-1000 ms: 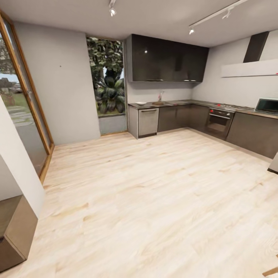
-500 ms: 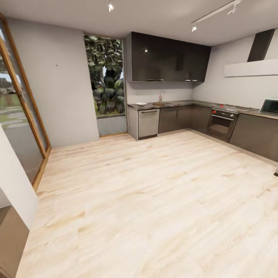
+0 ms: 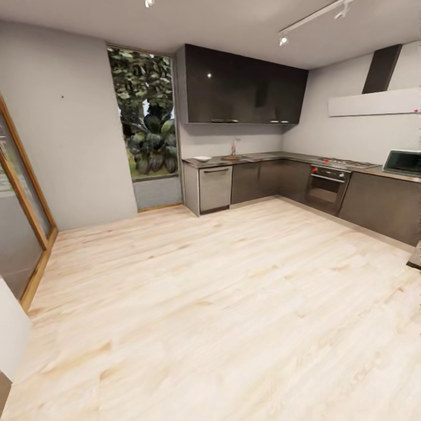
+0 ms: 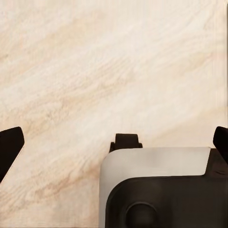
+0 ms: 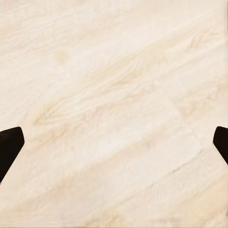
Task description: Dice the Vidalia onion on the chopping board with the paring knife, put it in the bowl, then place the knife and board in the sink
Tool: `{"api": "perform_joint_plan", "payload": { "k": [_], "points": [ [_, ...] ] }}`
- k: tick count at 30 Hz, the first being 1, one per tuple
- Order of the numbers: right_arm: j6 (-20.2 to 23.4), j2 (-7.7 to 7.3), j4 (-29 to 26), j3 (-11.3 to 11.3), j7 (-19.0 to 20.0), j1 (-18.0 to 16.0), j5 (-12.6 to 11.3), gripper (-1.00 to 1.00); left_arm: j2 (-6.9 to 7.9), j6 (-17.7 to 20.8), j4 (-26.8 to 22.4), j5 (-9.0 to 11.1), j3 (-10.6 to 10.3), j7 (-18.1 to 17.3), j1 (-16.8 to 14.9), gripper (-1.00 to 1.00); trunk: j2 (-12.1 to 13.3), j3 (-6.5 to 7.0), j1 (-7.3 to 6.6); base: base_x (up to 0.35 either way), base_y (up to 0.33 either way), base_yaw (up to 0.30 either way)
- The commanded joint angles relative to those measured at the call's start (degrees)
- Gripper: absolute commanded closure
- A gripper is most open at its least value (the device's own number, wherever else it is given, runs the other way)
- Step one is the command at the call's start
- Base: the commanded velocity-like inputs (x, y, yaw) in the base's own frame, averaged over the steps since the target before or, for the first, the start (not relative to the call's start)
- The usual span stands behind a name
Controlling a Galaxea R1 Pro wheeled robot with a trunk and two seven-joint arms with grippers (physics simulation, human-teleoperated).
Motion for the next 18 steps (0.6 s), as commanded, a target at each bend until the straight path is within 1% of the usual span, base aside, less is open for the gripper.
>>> {"api": "perform_joint_plan", "payload": {
  "k": [1, 18],
  "points": [
    [-0.12, 0.02, 0.04, 0.00, -0.33, -0.03, 0.39, -1.00, 0.00, -0.18, 0.02, 0.14, 0.04, -0.03, 0.00, -1.00, -0.02, -0.06, 0.03, 0.316, 0.000, -0.101],
    [-0.12, 0.02, 0.03, 0.00, -0.32, -0.04, 0.39, -1.00, 0.00, -0.19, -0.03, 0.14, 0.04, -0.03, -0.02, -1.00, -0.02, -0.06, 0.03, 0.316, 0.000, -0.087]
  ]
}}
